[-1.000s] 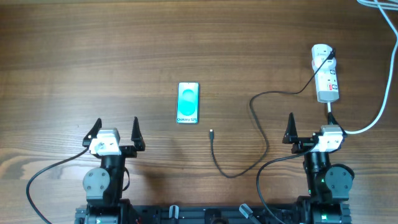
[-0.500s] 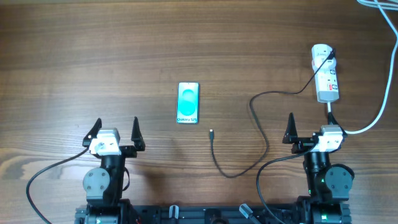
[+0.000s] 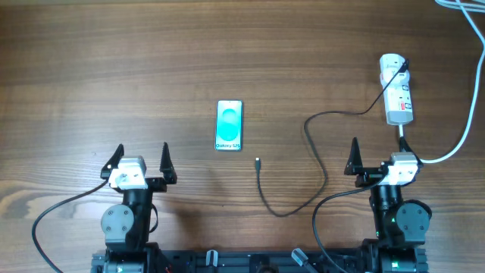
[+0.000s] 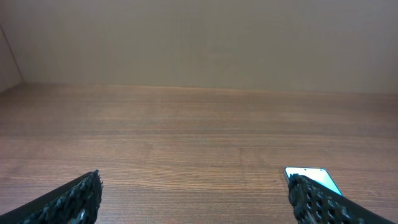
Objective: Plug charger to phone and switch on socket
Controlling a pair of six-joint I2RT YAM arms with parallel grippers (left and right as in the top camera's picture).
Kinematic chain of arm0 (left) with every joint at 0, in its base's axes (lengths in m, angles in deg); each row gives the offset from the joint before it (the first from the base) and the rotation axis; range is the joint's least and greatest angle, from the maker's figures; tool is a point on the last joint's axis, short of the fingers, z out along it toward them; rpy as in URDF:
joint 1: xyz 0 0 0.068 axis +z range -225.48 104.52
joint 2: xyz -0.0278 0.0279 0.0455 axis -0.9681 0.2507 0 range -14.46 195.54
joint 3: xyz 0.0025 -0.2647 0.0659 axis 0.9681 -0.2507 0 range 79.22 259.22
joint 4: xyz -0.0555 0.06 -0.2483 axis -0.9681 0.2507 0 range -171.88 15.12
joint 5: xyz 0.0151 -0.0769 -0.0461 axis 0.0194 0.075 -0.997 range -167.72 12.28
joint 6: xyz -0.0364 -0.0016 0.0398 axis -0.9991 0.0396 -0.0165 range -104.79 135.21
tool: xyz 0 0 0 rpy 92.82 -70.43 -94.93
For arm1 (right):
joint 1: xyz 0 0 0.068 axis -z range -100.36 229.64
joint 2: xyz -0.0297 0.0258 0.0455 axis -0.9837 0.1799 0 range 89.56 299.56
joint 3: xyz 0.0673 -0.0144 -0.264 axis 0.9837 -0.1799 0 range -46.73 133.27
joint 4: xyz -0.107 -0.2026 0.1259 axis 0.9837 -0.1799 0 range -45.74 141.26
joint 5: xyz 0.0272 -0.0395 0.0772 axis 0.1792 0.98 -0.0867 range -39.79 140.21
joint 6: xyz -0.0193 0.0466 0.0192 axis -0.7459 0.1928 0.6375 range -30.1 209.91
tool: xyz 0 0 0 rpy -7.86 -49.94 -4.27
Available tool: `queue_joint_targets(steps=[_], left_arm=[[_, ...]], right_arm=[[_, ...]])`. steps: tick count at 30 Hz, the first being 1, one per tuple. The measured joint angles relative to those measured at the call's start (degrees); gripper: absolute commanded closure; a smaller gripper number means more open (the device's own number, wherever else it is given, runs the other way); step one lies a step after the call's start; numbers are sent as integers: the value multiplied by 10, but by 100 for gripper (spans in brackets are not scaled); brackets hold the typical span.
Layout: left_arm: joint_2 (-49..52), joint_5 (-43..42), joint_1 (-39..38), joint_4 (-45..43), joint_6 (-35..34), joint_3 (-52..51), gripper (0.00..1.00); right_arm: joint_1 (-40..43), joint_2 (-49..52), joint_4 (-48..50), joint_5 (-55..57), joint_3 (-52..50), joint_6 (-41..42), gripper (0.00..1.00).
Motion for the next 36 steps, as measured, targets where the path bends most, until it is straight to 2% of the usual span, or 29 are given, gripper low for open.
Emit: queue_joint_targets(steps=[7,9,14,20,26,28,32,35,36], left_arm=[[0,-3,0,0,0,0,0],[0,-27,0,-2,-8,0,0],[0,-136,0,-13,-69,0,0],[0,-210,0,-25,-172,-1,0],[0,-243,0,-197,-248,-1,0],[1,-242,0,-211,-258,9,0],[31,-238,0,-179,-266,78,0],[91,-247,0,-90,-260,185,0],[125,-251,0,-30,-255,238,0]], right_arm=[[0,0,0,0,0,0,0],[0,0,0,0,0,0,0],[0,0,0,0,0,0,0],[0,0,0,0,0,0,0],[0,0,0,0,0,0,0],[0,0,0,0,0,0,0],[0,0,0,0,0,0,0],[0,0,0,0,0,0,0],[0,0,0,0,0,0,0]])
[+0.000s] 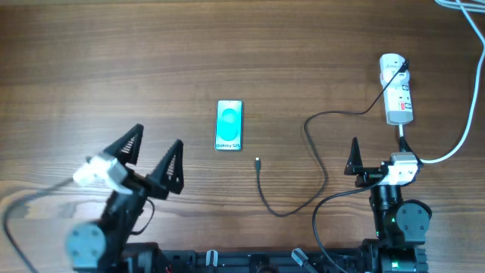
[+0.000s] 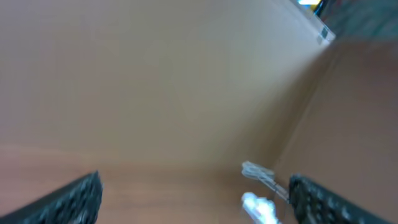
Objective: Plug charger to phone and switch on socket
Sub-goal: 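Move the left gripper over the Galaxy S25 phone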
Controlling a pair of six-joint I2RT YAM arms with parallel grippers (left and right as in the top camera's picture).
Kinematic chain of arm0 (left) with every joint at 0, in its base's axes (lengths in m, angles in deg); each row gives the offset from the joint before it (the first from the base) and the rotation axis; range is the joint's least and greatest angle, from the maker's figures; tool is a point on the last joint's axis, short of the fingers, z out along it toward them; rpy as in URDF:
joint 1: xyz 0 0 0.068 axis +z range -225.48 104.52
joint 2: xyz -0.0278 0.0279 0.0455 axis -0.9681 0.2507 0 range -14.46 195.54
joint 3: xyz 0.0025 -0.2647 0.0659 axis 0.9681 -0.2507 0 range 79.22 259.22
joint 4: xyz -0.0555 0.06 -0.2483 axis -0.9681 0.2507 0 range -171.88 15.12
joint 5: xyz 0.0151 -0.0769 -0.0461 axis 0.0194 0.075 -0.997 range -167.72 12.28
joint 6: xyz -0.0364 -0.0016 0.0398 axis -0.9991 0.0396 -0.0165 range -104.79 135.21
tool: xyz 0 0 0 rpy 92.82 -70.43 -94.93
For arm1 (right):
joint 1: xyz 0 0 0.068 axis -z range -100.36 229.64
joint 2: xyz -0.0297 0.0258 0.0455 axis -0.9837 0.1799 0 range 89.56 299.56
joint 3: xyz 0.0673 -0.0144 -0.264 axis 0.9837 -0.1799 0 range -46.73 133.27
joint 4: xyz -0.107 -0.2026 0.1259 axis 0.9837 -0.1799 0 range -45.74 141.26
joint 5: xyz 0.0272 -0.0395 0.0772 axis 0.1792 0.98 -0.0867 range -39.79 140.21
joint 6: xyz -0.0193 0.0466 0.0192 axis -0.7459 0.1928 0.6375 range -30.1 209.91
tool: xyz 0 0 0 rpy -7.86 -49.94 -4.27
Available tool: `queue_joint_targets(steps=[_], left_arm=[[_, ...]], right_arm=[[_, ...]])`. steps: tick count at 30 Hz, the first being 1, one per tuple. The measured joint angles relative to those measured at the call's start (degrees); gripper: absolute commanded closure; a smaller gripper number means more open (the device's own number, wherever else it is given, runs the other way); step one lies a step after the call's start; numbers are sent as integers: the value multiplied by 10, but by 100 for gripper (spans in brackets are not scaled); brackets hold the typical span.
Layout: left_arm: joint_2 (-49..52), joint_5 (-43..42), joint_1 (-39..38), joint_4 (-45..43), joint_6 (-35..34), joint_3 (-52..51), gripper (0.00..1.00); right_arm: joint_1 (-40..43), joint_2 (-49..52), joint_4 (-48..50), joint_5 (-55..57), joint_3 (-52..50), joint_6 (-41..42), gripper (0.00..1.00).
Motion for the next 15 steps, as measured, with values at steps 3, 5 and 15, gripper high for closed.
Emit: queue_joint_targets(steps=[3,5,15], left_arm=[[112,-10,0,177,21,145,0],[199,-10,0,327,40,250,0],[602,-64,0,684,73,604,0]], right_arm=[[0,0,0,0,0,0,0],[0,0,0,0,0,0,0],[0,0,0,0,0,0,0]])
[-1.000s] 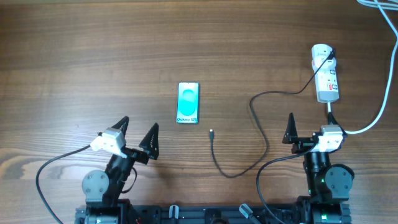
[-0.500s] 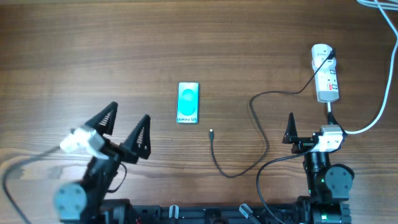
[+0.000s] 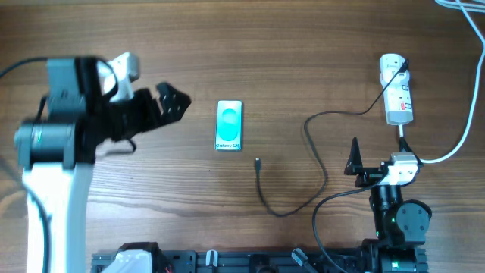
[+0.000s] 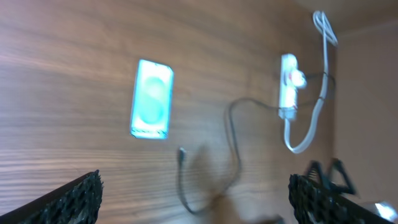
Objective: Plug charger to phone and switch on socket
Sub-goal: 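Move the left gripper over the Galaxy S25 phone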
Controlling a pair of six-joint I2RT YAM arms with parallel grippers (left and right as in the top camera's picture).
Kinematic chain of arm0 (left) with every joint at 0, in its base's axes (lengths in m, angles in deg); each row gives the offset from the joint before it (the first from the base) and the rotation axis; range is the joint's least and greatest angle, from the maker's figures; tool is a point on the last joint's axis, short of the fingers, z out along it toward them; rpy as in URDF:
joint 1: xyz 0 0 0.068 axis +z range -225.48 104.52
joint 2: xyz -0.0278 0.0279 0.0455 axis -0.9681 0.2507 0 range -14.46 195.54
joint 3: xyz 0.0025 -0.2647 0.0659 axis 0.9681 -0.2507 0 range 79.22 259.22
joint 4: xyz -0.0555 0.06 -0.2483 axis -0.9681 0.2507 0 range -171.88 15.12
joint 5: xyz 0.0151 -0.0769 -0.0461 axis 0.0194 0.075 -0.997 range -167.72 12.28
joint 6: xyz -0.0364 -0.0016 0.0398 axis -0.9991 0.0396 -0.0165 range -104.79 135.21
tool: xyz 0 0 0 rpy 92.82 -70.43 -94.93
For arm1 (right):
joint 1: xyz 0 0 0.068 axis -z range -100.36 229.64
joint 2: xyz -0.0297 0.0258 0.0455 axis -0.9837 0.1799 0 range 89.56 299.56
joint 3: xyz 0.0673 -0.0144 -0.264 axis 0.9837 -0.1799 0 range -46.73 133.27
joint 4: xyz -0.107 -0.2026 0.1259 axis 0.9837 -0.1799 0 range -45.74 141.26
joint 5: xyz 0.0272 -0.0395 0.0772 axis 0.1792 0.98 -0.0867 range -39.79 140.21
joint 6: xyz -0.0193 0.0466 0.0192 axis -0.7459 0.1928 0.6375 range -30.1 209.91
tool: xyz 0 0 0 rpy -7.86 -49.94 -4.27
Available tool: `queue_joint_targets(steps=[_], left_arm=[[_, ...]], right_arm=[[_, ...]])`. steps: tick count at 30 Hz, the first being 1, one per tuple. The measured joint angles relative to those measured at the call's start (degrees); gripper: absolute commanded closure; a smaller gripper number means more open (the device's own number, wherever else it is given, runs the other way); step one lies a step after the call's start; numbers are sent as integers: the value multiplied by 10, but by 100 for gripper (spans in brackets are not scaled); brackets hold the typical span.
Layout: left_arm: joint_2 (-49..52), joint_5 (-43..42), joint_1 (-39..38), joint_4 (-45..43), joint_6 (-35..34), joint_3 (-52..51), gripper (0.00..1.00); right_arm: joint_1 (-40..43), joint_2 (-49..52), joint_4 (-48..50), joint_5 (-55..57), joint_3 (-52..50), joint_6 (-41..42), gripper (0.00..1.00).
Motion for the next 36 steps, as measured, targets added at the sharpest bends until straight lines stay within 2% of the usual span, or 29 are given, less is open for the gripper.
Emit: queue_joint_targets(steps=[3,6,12,14,19,23,27,36], left_arm=[[56,-21,-11,9,-2,7,0],[101,-7,-47,16,-12,7,0],[167,101,-175,23,-60,8,1],[189,124,-192,40,-68,21,0],[280,202,-200,110,-73,98,0],[339,236,-200,114,-73,114,0],[387,250,-205,76,-73,114,0],[391,243,-211,-10,-61,114,0]], right_arm=[[0,0,0,0,0,0,0],[0,0,0,0,0,0,0],[0,0,0,0,0,0,0],[0,0,0,0,0,0,0],[0,0,0,0,0,0,0],[0,0,0,0,0,0,0],[0,0,0,0,0,0,0],[0,0,0,0,0,0,0]])
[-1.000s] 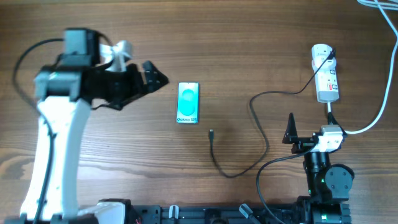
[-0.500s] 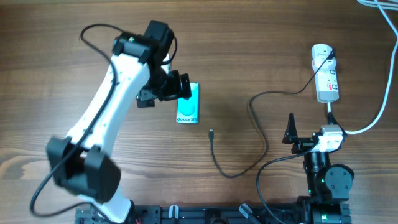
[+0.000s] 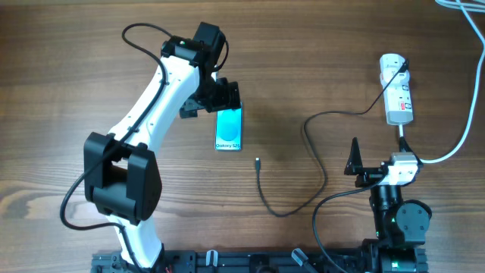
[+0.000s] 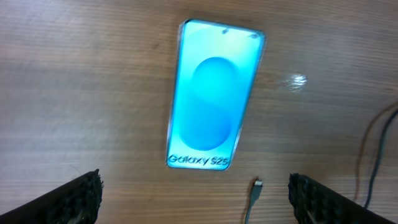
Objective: Plug charger to phone and switch on socket
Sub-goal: 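Move the left gripper over the Galaxy S25 phone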
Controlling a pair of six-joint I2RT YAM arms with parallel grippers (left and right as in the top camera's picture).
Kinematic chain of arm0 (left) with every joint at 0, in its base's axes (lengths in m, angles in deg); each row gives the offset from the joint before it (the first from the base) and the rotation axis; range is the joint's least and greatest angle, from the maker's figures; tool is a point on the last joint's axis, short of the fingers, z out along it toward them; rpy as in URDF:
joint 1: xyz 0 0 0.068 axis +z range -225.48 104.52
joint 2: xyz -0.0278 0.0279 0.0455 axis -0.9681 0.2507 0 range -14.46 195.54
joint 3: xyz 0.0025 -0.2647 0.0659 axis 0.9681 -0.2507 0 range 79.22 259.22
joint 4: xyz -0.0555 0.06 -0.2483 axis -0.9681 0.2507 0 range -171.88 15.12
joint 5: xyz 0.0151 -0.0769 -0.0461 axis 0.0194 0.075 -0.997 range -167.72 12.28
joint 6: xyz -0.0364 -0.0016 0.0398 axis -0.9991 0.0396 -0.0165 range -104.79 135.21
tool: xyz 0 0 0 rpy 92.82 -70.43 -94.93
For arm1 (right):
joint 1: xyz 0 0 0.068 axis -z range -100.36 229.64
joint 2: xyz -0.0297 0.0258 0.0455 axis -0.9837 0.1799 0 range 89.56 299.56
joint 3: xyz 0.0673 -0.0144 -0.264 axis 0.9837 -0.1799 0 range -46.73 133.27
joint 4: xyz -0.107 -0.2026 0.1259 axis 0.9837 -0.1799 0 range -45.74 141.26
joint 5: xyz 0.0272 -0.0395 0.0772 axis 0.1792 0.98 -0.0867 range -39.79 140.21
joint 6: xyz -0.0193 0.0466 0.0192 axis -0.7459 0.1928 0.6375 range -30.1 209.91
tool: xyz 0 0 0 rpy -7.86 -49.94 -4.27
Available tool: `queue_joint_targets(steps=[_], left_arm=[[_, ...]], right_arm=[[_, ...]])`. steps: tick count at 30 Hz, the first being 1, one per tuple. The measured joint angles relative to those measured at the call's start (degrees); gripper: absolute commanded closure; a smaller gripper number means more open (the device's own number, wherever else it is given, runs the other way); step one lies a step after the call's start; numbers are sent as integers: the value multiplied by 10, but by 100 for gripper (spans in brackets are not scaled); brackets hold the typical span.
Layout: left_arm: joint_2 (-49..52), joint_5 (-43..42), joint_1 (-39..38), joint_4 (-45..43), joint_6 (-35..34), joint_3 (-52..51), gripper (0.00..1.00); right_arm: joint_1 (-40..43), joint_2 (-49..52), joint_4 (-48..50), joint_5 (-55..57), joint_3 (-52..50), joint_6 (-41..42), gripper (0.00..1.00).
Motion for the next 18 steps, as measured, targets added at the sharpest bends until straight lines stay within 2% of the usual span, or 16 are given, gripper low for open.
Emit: queue_joint_targets(steps=[5,18], left_arm=[[0,-9,-17,-42,22,-8,0],[0,-12,-23,-69,28,-40,0]], right_arm=[[0,0,0,0,0,0,0],[0,0,0,0,0,0,0]])
